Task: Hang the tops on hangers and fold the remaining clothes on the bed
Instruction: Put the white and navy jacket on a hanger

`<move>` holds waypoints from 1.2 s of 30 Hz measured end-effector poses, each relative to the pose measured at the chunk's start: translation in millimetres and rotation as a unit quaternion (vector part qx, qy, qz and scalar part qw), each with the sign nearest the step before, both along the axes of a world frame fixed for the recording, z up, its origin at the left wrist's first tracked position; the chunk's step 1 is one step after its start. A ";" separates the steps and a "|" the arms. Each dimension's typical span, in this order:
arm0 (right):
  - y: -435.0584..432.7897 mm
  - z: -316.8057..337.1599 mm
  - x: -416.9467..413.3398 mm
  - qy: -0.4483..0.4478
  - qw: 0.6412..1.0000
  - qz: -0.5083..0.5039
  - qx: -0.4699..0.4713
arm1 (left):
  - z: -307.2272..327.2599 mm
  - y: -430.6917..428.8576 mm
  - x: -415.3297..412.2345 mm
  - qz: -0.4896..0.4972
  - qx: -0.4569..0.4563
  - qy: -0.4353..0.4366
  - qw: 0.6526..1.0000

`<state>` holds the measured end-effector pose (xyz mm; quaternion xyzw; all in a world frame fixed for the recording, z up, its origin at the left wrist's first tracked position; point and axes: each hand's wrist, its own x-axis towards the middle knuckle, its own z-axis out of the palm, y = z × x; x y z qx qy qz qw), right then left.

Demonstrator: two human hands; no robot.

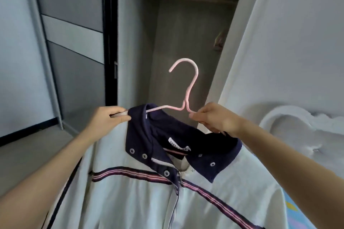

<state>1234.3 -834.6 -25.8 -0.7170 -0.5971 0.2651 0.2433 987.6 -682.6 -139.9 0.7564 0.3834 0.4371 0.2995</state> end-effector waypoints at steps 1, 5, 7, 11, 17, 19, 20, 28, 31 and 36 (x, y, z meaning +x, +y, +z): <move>19.4 0.3 -8.2 0.005 1.000 0.000 0.002 | -0.4 14.9 -7.5 0.006 -0.012 -0.006 1.000; 99.6 -2.6 -40.7 0.017 1.000 -0.013 0.014 | -0.7 83.9 -38.1 0.032 -0.007 0.033 0.999; 129.1 -5.9 -45.1 0.030 0.999 -0.031 0.014 | 0.3 114.2 -52.7 0.058 -0.007 0.046 0.997; 186.1 -9.4 -34.7 0.052 0.994 -0.094 -0.001 | 2.9 156.8 -73.7 0.100 -0.042 0.080 0.991; 278.9 4.6 -21.9 0.014 0.977 -0.212 0.020 | 1.1 200.7 -87.1 0.094 -0.067 0.066 0.991; 314.6 10.8 -19.6 0.011 0.972 -0.233 0.023 | -0.7 219.7 -91.7 0.101 -0.050 0.069 0.991; 331.3 13.8 -19.0 0.016 0.970 -0.240 0.023 | 0.5 229.9 -93.7 0.104 -0.045 0.069 0.991; 478.6 44.1 -7.5 0.278 0.938 -0.205 -0.036 | 50.2 365.8 -89.8 0.142 0.051 0.116 0.982; 539.0 70.6 6.2 0.340 0.923 -0.182 -0.006 | 90.4 425.8 -75.3 0.157 0.096 0.122 0.975; 606.5 113.8 19.6 0.404 0.901 -0.137 0.083 | 149.3 498.9 -51.8 0.194 0.165 0.146 0.956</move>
